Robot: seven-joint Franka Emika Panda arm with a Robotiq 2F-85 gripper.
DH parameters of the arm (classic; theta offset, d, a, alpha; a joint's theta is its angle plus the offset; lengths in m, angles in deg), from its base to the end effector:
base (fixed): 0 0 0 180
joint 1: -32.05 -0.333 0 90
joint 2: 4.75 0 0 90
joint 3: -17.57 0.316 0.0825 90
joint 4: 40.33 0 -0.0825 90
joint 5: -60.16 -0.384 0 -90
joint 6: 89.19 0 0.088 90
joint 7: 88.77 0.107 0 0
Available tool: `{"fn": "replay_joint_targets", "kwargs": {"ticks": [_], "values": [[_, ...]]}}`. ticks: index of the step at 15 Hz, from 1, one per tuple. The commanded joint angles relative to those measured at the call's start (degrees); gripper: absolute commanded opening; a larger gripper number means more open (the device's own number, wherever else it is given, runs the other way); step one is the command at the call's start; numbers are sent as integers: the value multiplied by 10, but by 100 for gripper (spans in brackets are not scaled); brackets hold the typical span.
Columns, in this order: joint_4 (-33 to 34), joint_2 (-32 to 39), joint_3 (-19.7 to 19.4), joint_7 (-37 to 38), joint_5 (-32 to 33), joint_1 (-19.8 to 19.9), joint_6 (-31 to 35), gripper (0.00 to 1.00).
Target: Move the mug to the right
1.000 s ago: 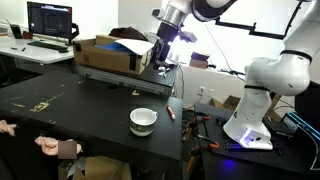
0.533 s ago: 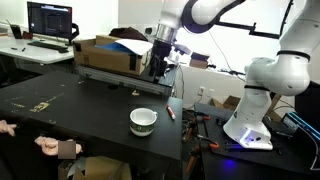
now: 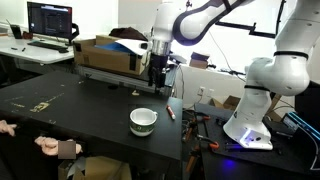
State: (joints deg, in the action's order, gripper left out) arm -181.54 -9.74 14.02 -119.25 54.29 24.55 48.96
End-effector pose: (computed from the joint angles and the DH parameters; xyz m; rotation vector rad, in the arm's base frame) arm 0.4704 0.0332 0.3308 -2.9696 -0.7993 -0.0763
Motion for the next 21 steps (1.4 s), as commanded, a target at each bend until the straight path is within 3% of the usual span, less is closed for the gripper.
{"fn": "replay_joint_targets", "kwargs": {"ticks": [1, 6, 8, 16, 21], "values": [[16, 33, 13, -39, -11, 16, 24, 100], [29, 71, 28, -111, -56, 20, 74, 100], [49, 81, 35, -127, -61, 28, 61, 100], [109, 134, 47, -109, -36, 55, 36, 100], [92, 131, 57, -107, -38, 63, 51, 100]]}}
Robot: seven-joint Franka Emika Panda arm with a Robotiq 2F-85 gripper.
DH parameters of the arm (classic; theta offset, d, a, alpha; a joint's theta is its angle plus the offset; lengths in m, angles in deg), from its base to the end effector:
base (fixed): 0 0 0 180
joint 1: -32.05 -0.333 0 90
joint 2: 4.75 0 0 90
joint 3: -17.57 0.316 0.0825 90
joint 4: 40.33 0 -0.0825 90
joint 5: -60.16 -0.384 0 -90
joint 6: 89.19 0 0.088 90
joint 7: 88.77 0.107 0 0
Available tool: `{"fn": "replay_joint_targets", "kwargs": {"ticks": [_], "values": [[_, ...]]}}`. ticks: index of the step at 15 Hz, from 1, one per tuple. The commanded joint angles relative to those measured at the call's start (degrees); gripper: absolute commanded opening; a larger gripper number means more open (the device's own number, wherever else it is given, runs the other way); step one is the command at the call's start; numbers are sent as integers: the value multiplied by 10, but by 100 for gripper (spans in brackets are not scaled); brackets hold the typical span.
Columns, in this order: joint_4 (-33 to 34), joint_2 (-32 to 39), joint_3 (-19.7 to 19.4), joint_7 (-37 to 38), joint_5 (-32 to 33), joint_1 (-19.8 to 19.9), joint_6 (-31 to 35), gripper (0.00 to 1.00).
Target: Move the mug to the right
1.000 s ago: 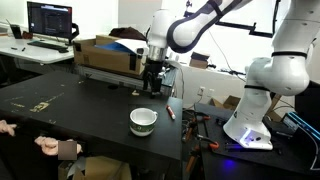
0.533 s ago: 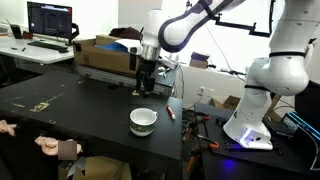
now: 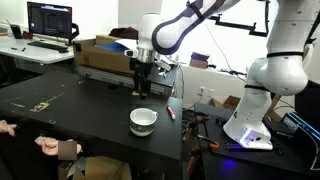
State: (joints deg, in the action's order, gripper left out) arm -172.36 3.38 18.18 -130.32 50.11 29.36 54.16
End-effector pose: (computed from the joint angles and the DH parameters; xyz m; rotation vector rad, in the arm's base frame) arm 0.5286 0.0293 0.2902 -2.8956 -0.9671 -0.1351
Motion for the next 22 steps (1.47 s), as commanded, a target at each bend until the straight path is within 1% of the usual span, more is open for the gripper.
{"fn": "replay_joint_targets", "kwargs": {"ticks": [1, 3, 4, 8, 13, 14, 15, 16, 22], "values": [[1, 0, 16, 3, 4, 15, -1, 100], [-17, -21, 17, 1, 2, 15, 21, 100], [-20, -19, 17, 4, 6, 15, 40, 100], [-8, -1, 24, -19, -14, 25, 67, 100], [-1, 6, 33, -23, -13, 34, 31, 100], [1, 10, 33, -22, -10, 35, 34, 100], [6, 16, 36, -33, -19, 39, 30, 100], [9, 22, 39, -46, -28, 43, 41, 100], [41, 64, 50, -101, -47, 65, 8, 100]]}}
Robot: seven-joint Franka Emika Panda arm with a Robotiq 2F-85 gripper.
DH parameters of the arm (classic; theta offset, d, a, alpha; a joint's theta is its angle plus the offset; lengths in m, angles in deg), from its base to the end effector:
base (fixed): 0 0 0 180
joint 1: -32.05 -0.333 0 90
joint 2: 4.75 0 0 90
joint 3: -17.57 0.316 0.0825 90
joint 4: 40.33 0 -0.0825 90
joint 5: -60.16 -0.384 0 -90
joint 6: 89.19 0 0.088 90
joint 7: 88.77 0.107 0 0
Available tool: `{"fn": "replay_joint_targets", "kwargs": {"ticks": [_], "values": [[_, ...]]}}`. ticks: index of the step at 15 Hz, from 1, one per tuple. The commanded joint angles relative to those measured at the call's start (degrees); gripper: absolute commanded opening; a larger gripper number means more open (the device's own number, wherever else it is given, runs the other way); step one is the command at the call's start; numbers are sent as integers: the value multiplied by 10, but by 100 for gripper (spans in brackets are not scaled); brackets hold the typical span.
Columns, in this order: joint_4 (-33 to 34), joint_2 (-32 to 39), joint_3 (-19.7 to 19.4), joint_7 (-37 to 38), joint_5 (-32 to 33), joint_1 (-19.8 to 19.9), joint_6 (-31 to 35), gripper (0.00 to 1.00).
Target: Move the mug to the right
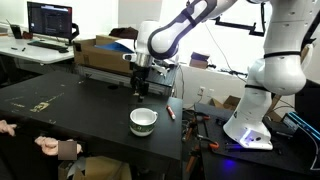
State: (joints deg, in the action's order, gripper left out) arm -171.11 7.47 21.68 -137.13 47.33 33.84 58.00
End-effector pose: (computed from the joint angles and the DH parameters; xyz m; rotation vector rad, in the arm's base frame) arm 0.5395 0.0184 0.2671 -2.8495 -1.0374 -0.1857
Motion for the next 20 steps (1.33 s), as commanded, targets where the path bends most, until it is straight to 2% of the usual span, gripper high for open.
{"fn": "replay_joint_targets", "kwargs": {"ticks": [1, 10, 18, 19, 20], "values": [[36, 32, 16, -33, -16, 22, -36, 100], [79, 89, 38, -15, -7, 29, -88, 100], [90, 129, 32, 0, 23, 23, -72, 100], [93, 131, 34, -2, 23, 24, -73, 75], [93, 135, 34, -2, 24, 24, -71, 72]]}}
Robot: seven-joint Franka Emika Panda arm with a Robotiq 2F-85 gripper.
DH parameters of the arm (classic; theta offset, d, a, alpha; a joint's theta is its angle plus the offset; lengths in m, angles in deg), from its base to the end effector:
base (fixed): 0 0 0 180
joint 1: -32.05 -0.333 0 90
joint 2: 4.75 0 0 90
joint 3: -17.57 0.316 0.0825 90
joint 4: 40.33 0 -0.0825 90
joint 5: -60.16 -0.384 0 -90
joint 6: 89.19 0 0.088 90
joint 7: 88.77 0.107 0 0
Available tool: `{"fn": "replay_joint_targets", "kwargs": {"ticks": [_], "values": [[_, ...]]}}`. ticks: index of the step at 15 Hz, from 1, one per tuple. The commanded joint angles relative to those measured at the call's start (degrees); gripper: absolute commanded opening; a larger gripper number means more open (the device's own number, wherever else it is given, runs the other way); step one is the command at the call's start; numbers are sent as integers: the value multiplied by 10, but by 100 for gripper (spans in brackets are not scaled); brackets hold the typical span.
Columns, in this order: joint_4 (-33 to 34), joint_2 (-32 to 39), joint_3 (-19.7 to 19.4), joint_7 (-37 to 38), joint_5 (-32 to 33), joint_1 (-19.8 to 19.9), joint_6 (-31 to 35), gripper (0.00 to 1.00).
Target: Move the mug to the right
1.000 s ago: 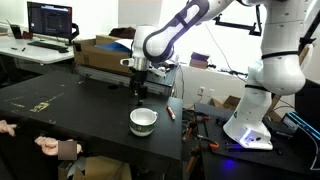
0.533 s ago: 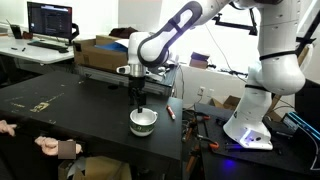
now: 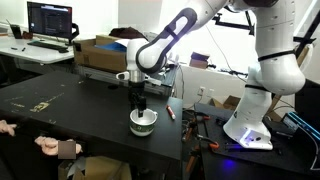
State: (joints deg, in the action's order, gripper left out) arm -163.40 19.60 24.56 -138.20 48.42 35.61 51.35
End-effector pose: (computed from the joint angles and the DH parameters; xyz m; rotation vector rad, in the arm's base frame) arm 0.5557 0.0344 0.1927 -2.7331 -1.0734 0.0642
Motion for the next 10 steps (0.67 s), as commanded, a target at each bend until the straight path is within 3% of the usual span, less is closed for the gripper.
{"fn": "replay_joint_targets", "kwargs": {"ticks": [1, 9, 10], "values": [[20, 16, 6, 9, 13, 7, -6, 66], [25, 13, 4, 17, 20, 5, 0, 3], [28, 13, 3, 18, 19, 6, -1, 0]]}}
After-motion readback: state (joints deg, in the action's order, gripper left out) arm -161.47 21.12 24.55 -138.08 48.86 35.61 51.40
